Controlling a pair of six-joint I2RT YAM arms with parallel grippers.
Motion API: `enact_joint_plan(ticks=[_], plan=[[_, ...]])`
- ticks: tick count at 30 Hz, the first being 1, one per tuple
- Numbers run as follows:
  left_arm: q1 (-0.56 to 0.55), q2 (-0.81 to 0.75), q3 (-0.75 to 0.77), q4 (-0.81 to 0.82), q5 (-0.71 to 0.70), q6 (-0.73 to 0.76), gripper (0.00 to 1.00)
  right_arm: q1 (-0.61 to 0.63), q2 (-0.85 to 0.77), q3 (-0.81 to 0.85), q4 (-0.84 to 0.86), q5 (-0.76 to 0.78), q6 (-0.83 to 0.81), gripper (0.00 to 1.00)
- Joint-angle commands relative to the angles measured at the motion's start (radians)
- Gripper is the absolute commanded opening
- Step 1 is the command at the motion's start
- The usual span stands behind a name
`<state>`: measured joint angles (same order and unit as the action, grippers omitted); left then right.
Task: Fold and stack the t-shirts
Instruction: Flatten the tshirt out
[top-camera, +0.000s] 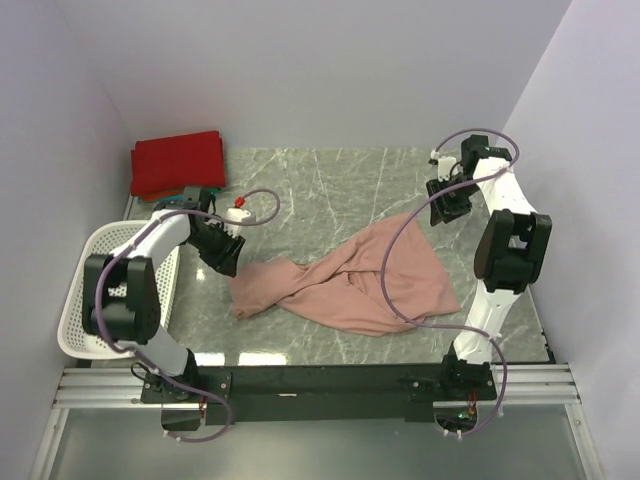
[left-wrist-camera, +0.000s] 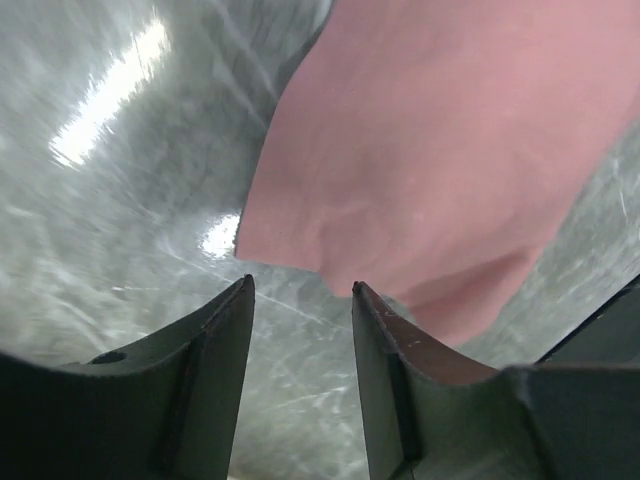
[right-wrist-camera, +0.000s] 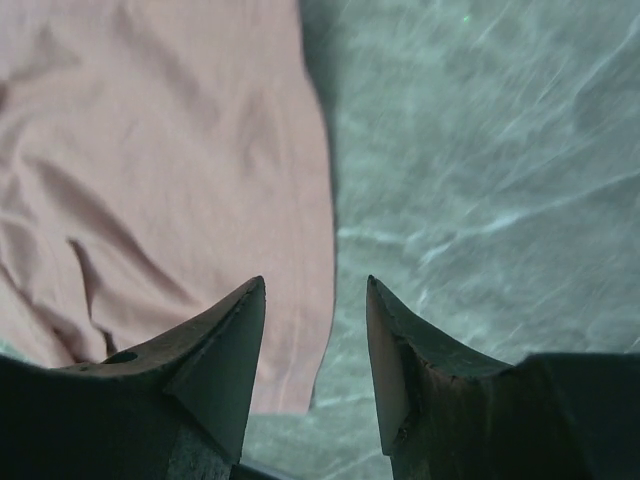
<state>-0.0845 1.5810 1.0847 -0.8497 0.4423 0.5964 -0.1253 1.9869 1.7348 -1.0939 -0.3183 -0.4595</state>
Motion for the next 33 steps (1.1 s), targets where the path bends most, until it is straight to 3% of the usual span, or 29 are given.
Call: enact_joint_plan(ticks=[1,8,16,28,33], plan=[[-0.001,0.033,0.017,0.027,-0.050,-0.171,0.49,-0.001,0.039,0.065,0.045,-0.005,0.048,0.52],[-0.040,0.066,-0.035,0.118,-0.187,-0.253,0.55,0.059,0.070,0.062,0.156,0.016,0.071,0.59],[-0.133,0.134,-0.086,0.190,-0.312,-0.302,0.47,0.111,0.154,0.113,0.252,0.039,0.130,0.64],[-0.153,0.181,-0.077,0.193,-0.323,-0.333,0.13,0.165,0.262,0.160,0.318,0.082,0.170,0.64],[-0.152,0.203,-0.054,0.186,-0.317,-0.346,0.03,0.174,0.288,0.163,0.312,0.065,0.180,0.55]])
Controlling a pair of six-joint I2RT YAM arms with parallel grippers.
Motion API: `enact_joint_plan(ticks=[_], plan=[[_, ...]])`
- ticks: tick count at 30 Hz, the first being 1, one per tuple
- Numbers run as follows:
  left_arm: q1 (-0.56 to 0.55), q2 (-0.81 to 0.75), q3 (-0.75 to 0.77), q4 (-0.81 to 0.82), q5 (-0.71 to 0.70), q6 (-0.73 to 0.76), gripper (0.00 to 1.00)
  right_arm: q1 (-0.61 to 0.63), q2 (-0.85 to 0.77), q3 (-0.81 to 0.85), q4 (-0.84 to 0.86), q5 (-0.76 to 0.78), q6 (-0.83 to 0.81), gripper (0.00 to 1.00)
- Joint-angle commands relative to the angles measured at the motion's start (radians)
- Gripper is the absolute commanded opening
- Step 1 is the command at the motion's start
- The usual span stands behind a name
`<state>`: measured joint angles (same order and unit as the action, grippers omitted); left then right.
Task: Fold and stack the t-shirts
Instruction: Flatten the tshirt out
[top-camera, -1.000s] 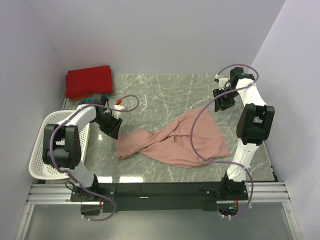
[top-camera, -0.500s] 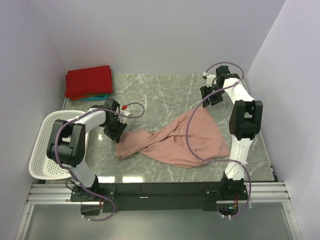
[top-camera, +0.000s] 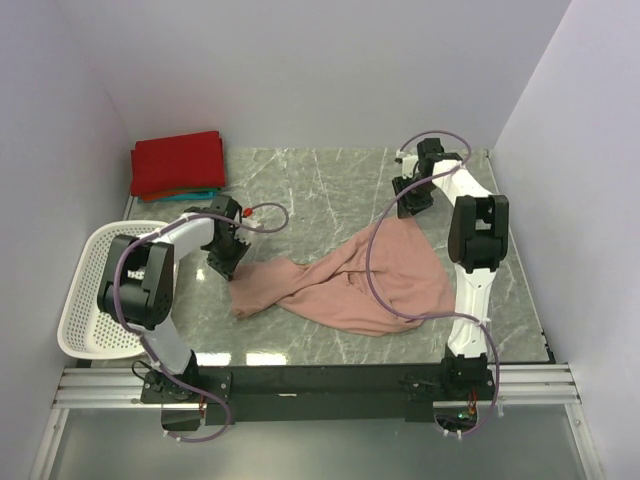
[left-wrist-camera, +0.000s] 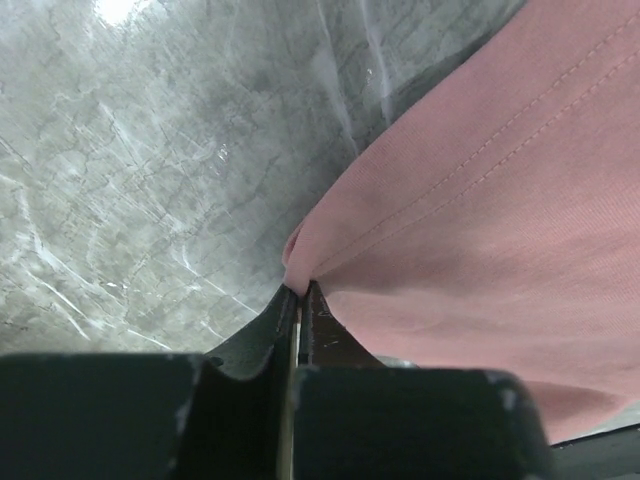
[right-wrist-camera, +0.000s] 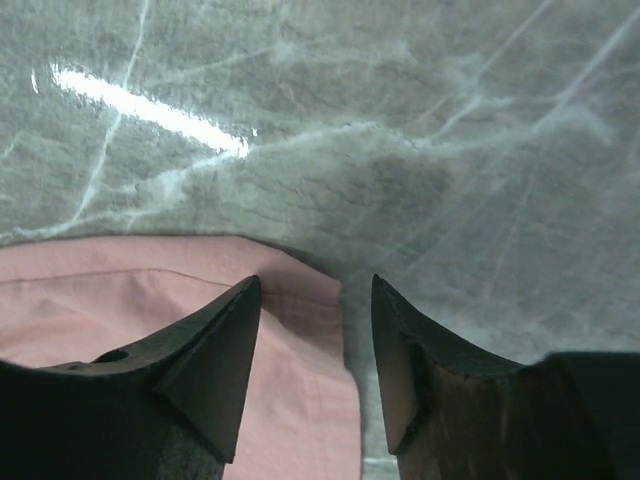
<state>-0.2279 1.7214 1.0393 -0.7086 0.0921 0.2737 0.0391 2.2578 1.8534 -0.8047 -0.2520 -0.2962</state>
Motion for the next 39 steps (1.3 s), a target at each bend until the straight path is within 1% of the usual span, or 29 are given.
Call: enact_joint_plan(ticks=[1,4,5,7,8,10,15,17,22,27,30,31,33,34,35,36,37,39], plan=[[-0.007,0.067,-0.002,0.046,0.038,-0.024,0.01,0.012,0.023,0.041,0.021,-0.004,0.019,0.52],[0.002,0.075,0.016,0.041,0.047,-0.027,0.01,0.010,0.026,0.037,0.009,-0.009,0.019,0.38],[0.010,0.073,0.022,0.043,0.057,-0.028,0.01,0.010,0.023,0.033,0.006,-0.007,0.017,0.28],[0.021,0.072,0.042,0.044,0.063,-0.033,0.01,0.008,0.014,0.032,-0.001,-0.003,0.017,0.19],[0.033,0.069,0.050,0.044,0.064,-0.031,0.01,0.005,0.010,0.033,-0.007,-0.001,0.014,0.09],[0.047,0.055,0.076,0.055,0.058,-0.028,0.01,-0.002,-0.012,0.033,-0.013,0.005,0.012,0.00],[0.087,0.040,0.155,0.072,0.029,0.002,0.01,-0.036,-0.078,0.033,-0.034,0.002,0.012,0.00],[0.090,0.040,0.175,0.084,0.017,0.015,0.01,-0.074,-0.099,0.017,-0.042,-0.009,0.014,0.00],[0.091,0.076,0.249,0.109,-0.012,0.032,0.01,-0.119,-0.161,-0.086,-0.077,-0.010,-0.011,0.00],[0.093,0.112,0.304,0.184,-0.031,0.021,0.00,-0.169,-0.240,-0.242,-0.050,0.003,-0.032,0.00],[0.093,0.138,0.335,0.205,-0.012,0.010,0.01,-0.205,-0.245,-0.249,-0.056,0.004,-0.044,0.00],[0.093,0.154,0.350,0.196,-0.006,0.007,0.01,-0.211,-0.241,-0.237,-0.086,0.000,-0.058,0.13],[0.093,0.199,0.399,0.173,0.011,0.001,0.01,-0.215,-0.225,-0.192,-0.117,-0.007,-0.078,0.35],[0.093,0.211,0.412,0.158,0.018,0.001,0.01,-0.216,-0.225,-0.178,-0.135,-0.018,-0.101,0.52],[0.093,0.221,0.422,0.152,0.030,0.002,0.01,-0.219,-0.234,-0.168,-0.137,-0.021,-0.113,0.60],[0.091,0.233,0.436,0.150,0.032,0.001,0.01,-0.220,-0.236,-0.146,-0.139,-0.029,-0.133,0.66],[0.091,0.239,0.444,0.141,0.032,0.001,0.01,-0.220,-0.241,-0.135,-0.143,-0.041,-0.179,0.70],[0.090,0.254,0.465,0.129,0.034,0.004,0.01,-0.220,-0.245,-0.097,-0.160,-0.067,-0.234,0.70]])
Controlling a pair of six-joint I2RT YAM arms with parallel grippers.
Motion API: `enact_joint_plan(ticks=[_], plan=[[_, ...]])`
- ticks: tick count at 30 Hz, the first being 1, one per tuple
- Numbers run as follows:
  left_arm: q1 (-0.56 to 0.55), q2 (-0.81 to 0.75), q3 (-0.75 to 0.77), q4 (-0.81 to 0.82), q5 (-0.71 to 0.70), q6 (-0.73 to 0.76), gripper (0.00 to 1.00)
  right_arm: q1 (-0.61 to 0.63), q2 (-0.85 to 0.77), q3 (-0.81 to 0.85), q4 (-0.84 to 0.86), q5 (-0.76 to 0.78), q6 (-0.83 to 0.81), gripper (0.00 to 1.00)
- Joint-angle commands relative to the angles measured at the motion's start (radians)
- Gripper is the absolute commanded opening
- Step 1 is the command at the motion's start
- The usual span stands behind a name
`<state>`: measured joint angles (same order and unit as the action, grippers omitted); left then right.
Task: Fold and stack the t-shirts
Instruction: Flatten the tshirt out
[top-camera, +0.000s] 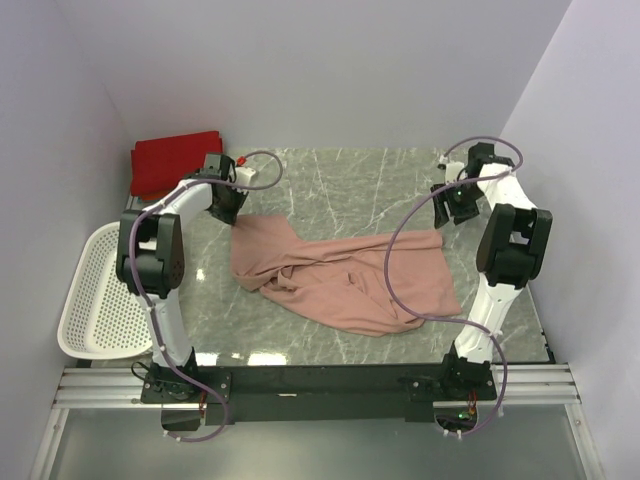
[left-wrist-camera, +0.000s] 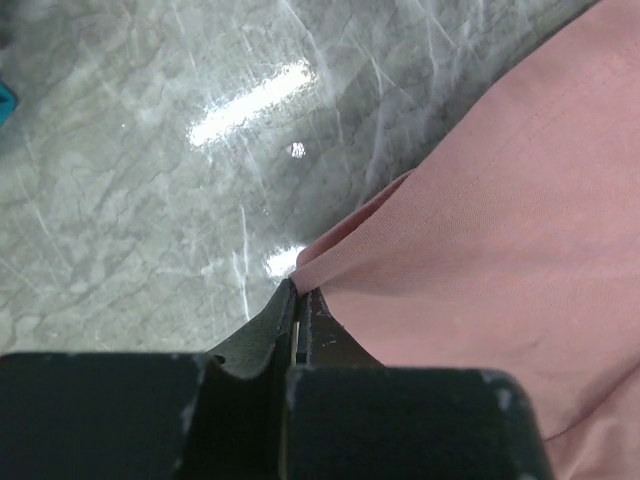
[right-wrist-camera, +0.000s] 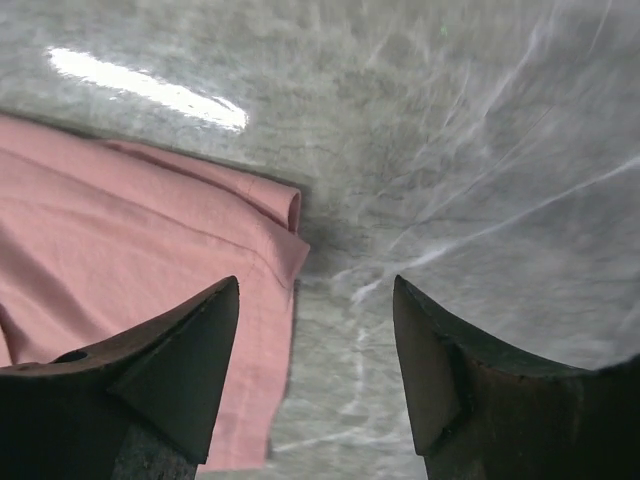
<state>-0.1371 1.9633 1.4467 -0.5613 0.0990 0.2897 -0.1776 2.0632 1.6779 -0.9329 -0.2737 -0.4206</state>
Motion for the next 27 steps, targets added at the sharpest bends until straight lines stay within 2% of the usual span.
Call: enact_joint_plan(ticks=[1,5,11,27], plan=[[-0.001,0.017,0.064,-0.025,0.024,-0.012,0.01,-0.003,-0.048,0.095,-0.071,-0.064,-0.185,0.70],[-0.002,0.037,0.081,-0.045,0.025,-0.004,0.01,0.006,-0.041,0.115,-0.138,-0.148,-0.397,0.66],[-0.007,0.051,0.095,-0.069,0.018,-0.004,0.01,0.046,0.000,0.100,-0.222,-0.116,-0.661,0.65],[-0.009,0.039,0.052,-0.058,0.011,-0.014,0.01,0.101,0.061,0.080,-0.208,-0.030,-0.756,0.64]])
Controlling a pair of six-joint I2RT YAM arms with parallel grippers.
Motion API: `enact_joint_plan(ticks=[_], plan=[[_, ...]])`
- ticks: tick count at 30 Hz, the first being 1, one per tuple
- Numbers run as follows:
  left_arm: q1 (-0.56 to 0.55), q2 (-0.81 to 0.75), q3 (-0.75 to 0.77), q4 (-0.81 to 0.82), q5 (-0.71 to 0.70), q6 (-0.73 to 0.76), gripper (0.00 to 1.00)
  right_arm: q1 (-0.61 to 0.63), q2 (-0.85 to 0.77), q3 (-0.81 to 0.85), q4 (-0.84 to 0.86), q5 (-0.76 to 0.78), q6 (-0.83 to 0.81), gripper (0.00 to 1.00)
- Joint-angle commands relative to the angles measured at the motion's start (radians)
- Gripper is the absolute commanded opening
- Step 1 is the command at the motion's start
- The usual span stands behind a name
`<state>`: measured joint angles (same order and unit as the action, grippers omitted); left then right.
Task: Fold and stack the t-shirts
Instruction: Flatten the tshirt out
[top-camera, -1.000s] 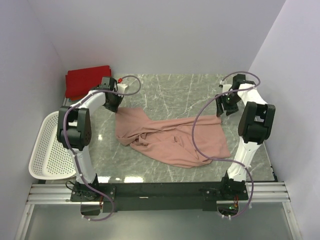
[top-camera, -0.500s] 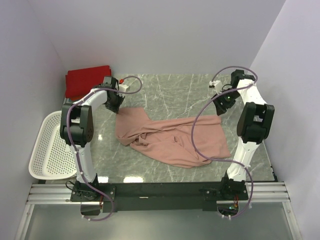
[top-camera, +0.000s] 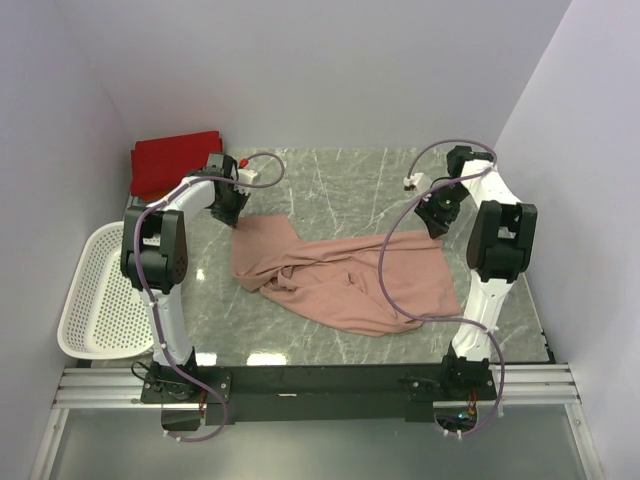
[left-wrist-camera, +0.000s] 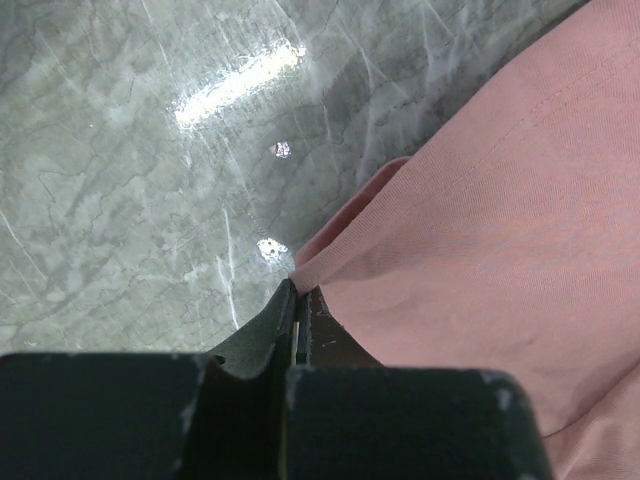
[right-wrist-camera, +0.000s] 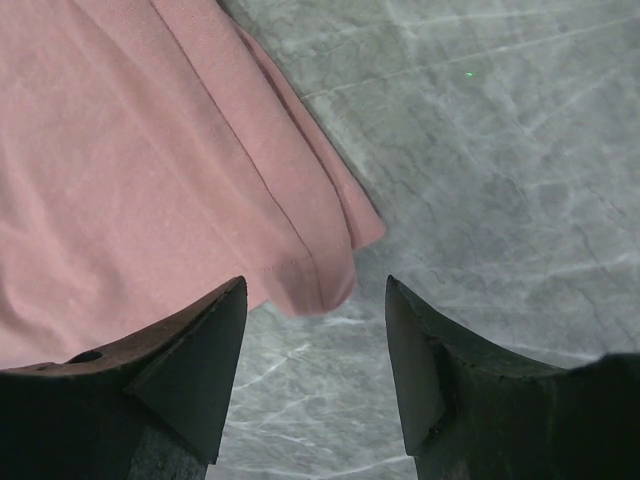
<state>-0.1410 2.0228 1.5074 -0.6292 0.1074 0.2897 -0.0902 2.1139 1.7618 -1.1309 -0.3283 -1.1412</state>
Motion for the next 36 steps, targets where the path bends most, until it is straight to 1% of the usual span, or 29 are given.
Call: enact_joint_plan(ticks=[1,6,8,11,12,14,15,17,19,20,21,23,28,32,34,36], plan=[[-0.005,-0.019,-0.009,0.011,0.002,-0.012,0.01,0.014,0.014,-0.005,-0.004,0.026,-0.035,0.64],[-0.005,-0.012,-0.001,0.005,0.002,-0.014,0.01,0.015,0.026,-0.054,0.037,0.054,-0.038,0.63],[-0.005,-0.010,-0.001,0.003,0.002,-0.017,0.01,0.017,0.023,-0.087,0.071,0.063,-0.037,0.61],[-0.005,-0.007,0.001,0.000,0.000,-0.020,0.01,0.017,0.020,-0.113,0.114,0.078,-0.032,0.52],[-0.005,-0.009,0.002,0.000,-0.002,-0.020,0.01,0.017,0.020,-0.116,0.118,0.083,-0.031,0.46],[-0.005,-0.009,0.004,-0.003,-0.005,-0.017,0.01,0.015,0.017,-0.117,0.132,0.089,-0.023,0.36],[-0.005,-0.012,0.005,-0.004,-0.008,-0.017,0.01,0.015,0.012,-0.116,0.137,0.089,-0.020,0.28],[-0.005,-0.019,0.002,-0.004,-0.008,-0.015,0.01,0.014,-0.006,-0.110,0.131,0.086,-0.012,0.25],[-0.003,-0.026,0.002,-0.009,-0.006,-0.012,0.01,0.012,-0.028,-0.096,0.111,0.077,0.001,0.27],[-0.002,-0.027,0.001,-0.010,-0.002,-0.011,0.01,0.012,-0.035,-0.091,0.112,0.077,0.006,0.40],[-0.002,-0.029,0.001,-0.009,0.000,-0.009,0.01,0.014,-0.043,-0.090,0.128,0.078,0.029,0.47],[-0.002,-0.027,0.000,-0.007,0.001,-0.003,0.01,0.014,-0.058,-0.085,0.148,0.084,0.047,0.57],[-0.002,-0.009,0.023,-0.017,0.005,-0.003,0.01,0.021,-0.074,-0.084,0.177,0.058,0.049,0.59],[-0.002,-0.001,0.030,-0.020,0.006,-0.003,0.01,0.036,-0.063,-0.085,0.154,0.057,0.014,0.57],[-0.002,0.002,0.030,-0.020,0.008,-0.003,0.01,0.041,-0.051,-0.081,0.146,0.064,0.000,0.55],[-0.002,0.007,0.030,-0.021,0.008,-0.004,0.01,0.044,-0.042,-0.078,0.138,0.071,-0.006,0.49]])
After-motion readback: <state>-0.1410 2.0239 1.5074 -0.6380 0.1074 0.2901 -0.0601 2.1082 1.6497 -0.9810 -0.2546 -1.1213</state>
